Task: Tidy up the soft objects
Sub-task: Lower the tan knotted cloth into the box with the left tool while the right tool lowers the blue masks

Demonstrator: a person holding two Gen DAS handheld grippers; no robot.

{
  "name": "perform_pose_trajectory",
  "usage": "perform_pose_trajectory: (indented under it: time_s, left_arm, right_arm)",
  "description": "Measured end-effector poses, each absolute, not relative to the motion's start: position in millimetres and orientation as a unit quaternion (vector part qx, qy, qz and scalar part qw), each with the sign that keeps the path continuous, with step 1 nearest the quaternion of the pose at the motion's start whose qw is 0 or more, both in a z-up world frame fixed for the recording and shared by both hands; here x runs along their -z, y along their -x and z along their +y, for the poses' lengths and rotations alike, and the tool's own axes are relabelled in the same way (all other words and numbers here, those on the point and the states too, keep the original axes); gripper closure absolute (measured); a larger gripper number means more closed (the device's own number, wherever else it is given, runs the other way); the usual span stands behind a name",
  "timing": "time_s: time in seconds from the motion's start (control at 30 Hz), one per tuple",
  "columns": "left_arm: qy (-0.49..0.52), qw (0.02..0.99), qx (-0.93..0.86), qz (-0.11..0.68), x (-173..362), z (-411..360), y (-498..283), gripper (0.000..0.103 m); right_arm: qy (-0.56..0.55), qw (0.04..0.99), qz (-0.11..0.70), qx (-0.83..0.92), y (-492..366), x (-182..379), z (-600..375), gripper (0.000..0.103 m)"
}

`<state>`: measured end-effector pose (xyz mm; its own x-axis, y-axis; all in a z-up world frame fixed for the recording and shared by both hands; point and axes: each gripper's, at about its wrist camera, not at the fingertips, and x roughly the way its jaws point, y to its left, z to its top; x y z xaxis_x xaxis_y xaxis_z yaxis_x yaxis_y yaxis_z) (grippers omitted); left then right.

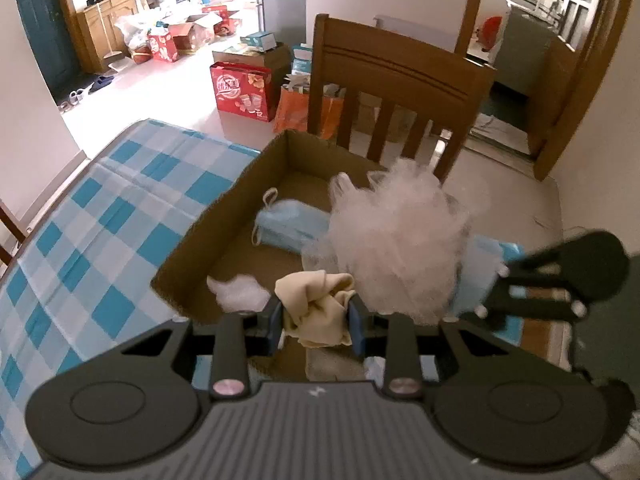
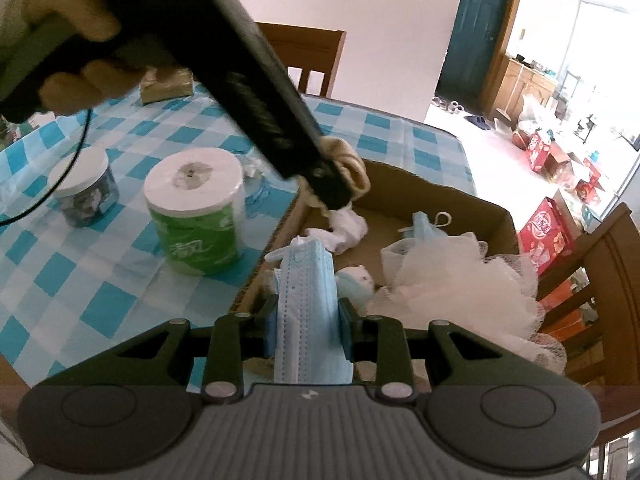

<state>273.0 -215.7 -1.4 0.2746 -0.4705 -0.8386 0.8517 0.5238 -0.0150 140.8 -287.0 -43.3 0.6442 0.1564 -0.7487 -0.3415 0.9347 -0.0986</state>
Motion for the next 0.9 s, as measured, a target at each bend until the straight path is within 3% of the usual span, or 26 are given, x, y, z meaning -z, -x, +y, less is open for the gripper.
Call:
perform_pose_trajectory:
  time_s: [0.17,0.2,0.3,0.43,0.9]
  left_arm:
    - [-0.231,0.769,0.416,0.427,15.9,-243.3,-297.8,0.068]
    - [-0.232,0.771,0.412,0.427,18.4,-247.5,-301.5,0.061]
    - [-0.23,0.781,0.396,0.424,25.2,-258.1,-310.4,0.023]
    - [-0.218,0.791,0.39,0.418,26.8,-258.6,-311.4,0.014]
    - [-0.2,0.828,0.336,0.403,-0.5,-220.3,-286.0,0.009]
  right_arm:
    - [0.111,0.901,0.396,-0.136,-145.3,43.4,-296.7,0.069]
    - [0.109,0.902,0.396,-0.134,-146.1,43.9,-298.0,0.069]
    - [0.103,0.901,0.4,-0.131,-148.6,46.1,-301.2,0.069]
    - [0.1,0.901,0.403,-0.129,-149.0,47.6,-303.3,0.069]
    - [0.093,0.893,0.417,-0.139,-161.7,51.5,-307.7,0.069]
